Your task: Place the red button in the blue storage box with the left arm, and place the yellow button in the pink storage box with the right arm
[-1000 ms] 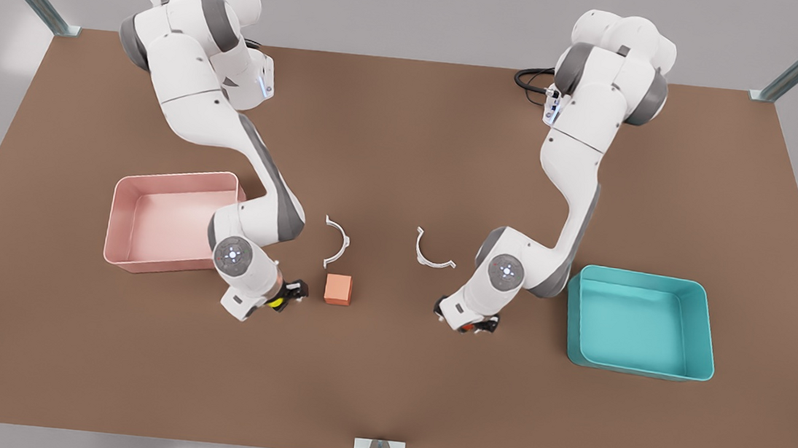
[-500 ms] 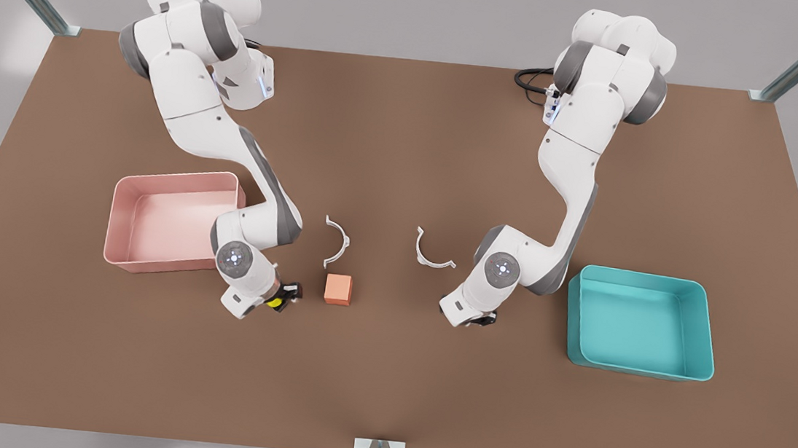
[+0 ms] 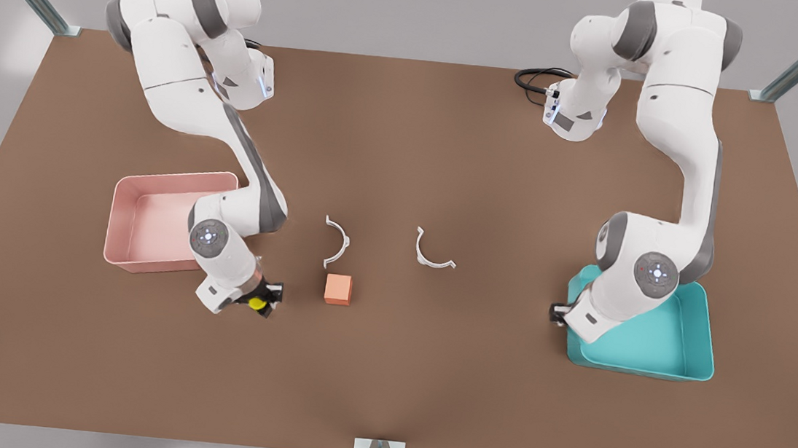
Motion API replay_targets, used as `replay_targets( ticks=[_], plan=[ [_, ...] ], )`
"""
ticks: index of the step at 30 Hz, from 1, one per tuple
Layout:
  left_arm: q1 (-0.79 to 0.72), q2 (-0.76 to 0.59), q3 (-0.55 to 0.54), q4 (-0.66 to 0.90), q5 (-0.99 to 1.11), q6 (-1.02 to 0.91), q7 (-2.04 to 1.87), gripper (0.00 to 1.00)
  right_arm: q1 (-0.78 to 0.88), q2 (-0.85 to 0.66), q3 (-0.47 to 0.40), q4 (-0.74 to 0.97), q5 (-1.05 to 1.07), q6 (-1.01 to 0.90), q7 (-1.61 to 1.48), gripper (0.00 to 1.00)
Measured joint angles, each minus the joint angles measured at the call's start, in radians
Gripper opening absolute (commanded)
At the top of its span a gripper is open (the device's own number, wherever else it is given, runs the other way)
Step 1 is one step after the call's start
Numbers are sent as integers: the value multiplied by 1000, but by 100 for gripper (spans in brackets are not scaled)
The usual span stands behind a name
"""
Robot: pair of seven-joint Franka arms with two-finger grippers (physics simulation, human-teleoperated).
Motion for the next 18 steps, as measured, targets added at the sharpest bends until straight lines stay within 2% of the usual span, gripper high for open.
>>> replay_targets(
  ticks=[4, 7, 8, 9, 10, 12, 13, 14, 16, 18],
  plan=[
    [119, -17, 1, -42, -18, -44, 121, 44, -180, -296, 97, -328, -1, -10, -10, 54],
    [180, 10, 1, -43, -22, -51, 216, 45, -256, -499, 119, -549, 0, -11, -24, 55],
    [197, 28, 1, -44, -23, -46, 247, 48, -281, -556, 121, -613, 1, -11, -31, 55],
    [206, 41, 2, -44, -25, -42, 276, 77, -303, -603, 119, -672, 2, -9, -38, 55],
    [210, 53, 2, -44, -30, -39, 306, 100, -328, -637, 121, -723, 4, -4, -44, 55],
    [210, 64, 2, -45, -40, -37, 363, 100, -352, -662, 120, -786, 19, 6, -57, 58],
    [209, 66, 2, -45, -44, -37, 389, 100, -348, -664, 119, -804, 26, 11, -63, 65],
    [208, 66, 2, -44, -45, -37, 413, 100, -338, -665, 119, -814, 30, 15, -68, 80],
    [202, 47, -2, -30, -43, -36, 453, 100, -316, -660, 120, -820, 36, 21, -77, 82],
    [175, 3, -4, -12, -39, -39, 476, 100, -306, -653, 120, -800, 39, 24, -85, 95]
  ],
)
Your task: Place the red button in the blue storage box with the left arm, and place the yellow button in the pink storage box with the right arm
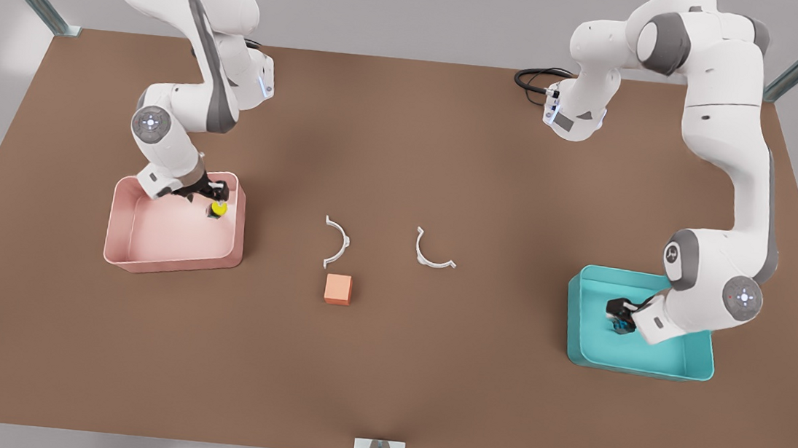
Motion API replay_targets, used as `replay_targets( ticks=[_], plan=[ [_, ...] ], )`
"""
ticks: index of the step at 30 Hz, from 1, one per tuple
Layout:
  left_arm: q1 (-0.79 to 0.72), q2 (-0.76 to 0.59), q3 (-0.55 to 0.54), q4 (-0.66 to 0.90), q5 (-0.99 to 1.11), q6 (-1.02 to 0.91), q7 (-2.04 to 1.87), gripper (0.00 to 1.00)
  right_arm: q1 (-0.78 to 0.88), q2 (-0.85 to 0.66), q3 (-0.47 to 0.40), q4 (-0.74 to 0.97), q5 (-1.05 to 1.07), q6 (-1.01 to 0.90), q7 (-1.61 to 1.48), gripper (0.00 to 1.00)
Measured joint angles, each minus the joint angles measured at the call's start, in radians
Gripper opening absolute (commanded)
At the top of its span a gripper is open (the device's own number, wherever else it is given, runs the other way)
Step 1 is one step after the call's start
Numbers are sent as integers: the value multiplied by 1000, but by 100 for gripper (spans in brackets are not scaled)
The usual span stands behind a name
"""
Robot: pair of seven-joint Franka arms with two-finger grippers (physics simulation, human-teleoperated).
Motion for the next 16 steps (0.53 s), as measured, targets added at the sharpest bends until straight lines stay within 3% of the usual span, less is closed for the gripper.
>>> replay_targets(
  ticks=[2, 6, 7, 8, 10, 12, 16],
  plan=[
    [-31, -26, -3, 120, 2, -53, -1, 100, 2, 25, -2, 109, 2, -6, -7, 100],
    [-60, -83, -5, 257, 11, -177, -48, 100, 19, 136, -19, 678, 2, -215, -20, 100],
    [-67, -124, -5, 264, 18, -207, -63, 100, 105, 151, -114, 776, 1, -280, -25, 100],
    [-75, -169, -4, 268, 30, -241, -77, 100, 167, 161, -193, 824, 1, -336, -32, 100],
    [-85, -274, -10, 240, 58, -310, -103, 100, 187, 208, -251, 890, 0, -432, -44, 100],
    [-87, -356, -15, 165, 74, -358, -127, 100, 182, 293, -266, 1028, 0, -540, -54, 100],
    [-87, -379, -16, 131, 90, -405, -167, 100, 197, 320, -270, 1078, 4, -655, -72, 100]
  ],
)
